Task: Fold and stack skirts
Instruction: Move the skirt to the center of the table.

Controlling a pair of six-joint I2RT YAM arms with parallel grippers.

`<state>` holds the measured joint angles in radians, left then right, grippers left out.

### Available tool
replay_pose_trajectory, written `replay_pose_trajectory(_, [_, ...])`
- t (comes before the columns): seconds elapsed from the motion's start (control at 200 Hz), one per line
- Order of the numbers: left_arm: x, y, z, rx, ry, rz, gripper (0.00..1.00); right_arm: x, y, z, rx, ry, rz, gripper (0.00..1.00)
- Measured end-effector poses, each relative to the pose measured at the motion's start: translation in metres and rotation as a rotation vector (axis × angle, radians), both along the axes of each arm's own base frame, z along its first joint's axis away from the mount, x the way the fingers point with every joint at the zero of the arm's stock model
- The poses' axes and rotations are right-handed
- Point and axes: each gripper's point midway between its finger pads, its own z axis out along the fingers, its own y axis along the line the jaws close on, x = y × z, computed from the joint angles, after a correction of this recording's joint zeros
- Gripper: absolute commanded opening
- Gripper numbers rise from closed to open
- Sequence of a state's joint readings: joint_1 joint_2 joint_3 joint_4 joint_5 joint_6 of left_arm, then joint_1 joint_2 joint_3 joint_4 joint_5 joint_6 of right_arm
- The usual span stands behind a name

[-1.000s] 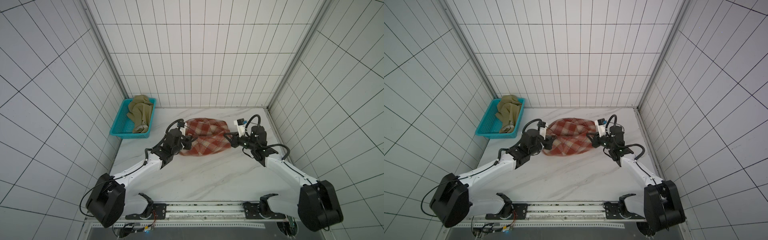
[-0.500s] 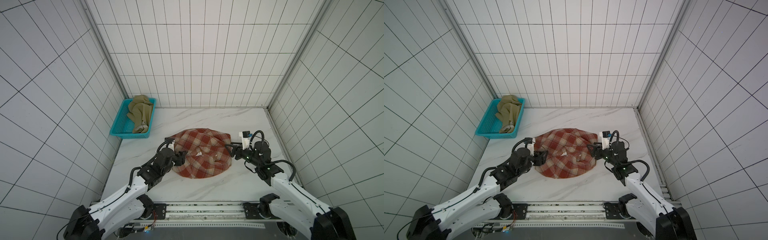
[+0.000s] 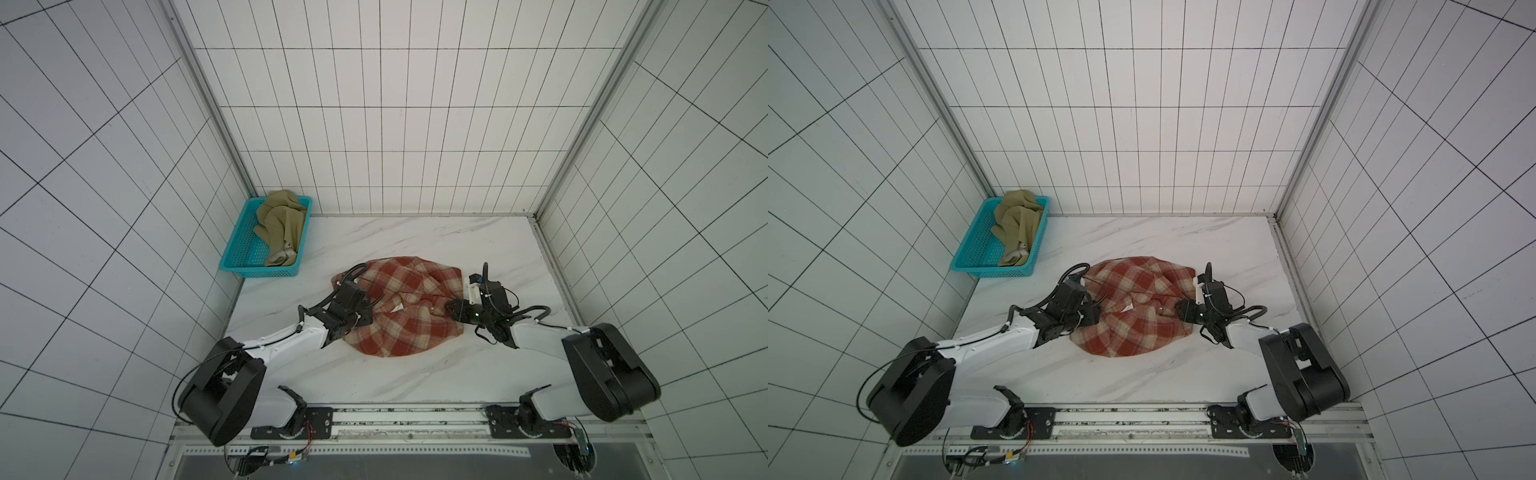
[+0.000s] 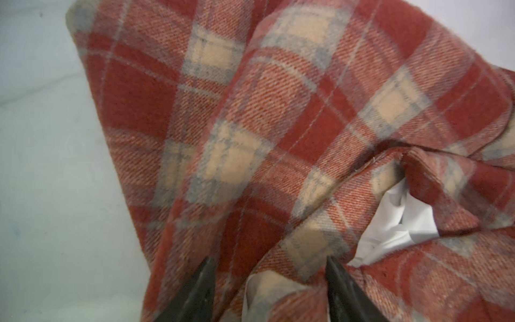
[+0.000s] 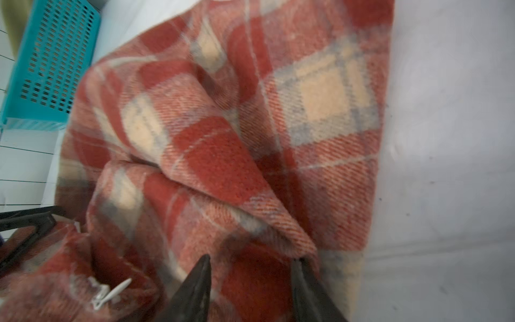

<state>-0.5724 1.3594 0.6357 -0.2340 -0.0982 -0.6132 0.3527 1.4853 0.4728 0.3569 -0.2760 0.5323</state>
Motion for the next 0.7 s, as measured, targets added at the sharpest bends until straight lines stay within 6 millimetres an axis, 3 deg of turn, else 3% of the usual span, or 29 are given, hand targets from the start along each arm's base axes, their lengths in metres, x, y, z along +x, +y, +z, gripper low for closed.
replay_pose_trajectory(0.085, [0.008, -0.003, -0.003, -0.004, -0.006, 0.005, 0.51, 0.02, 0.007, -0.003, 0.003, -0.001, -0.006, 0.37])
replay_pose_trajectory(0.205, [0.031, -0.009, 0.003, -0.01, -0.036, 0.02, 0.48, 0.066, 0.018, 0.002, 0.022, -0.04, -0.017, 0.37])
replay_pose_trajectory(0.31, [0.064, -0.019, 0.027, -0.03, -0.11, 0.027, 0.48, 0.101, 0.02, 0.007, 0.05, -0.077, -0.034, 0.37])
replay_pose_trajectory(0.41, [0.088, -0.026, 0.058, -0.052, -0.199, 0.025, 0.45, 0.124, 0.008, 0.018, 0.067, -0.105, -0.069, 0.41])
replay_pose_trajectory(0.485, [0.099, -0.031, 0.078, -0.068, -0.257, 0.019, 0.43, 0.132, 0.0, 0.031, 0.069, -0.137, -0.086, 0.51])
replay_pose_trajectory(0.57, [0.102, -0.032, 0.089, -0.079, -0.288, 0.013, 0.43, 0.133, -0.007, 0.053, 0.059, -0.177, -0.097, 0.56])
replay_pose_trajectory(0.7, [0.089, -0.026, 0.097, -0.093, -0.309, 0.006, 0.54, 0.127, -0.006, 0.108, 0.054, -0.294, -0.084, 0.6])
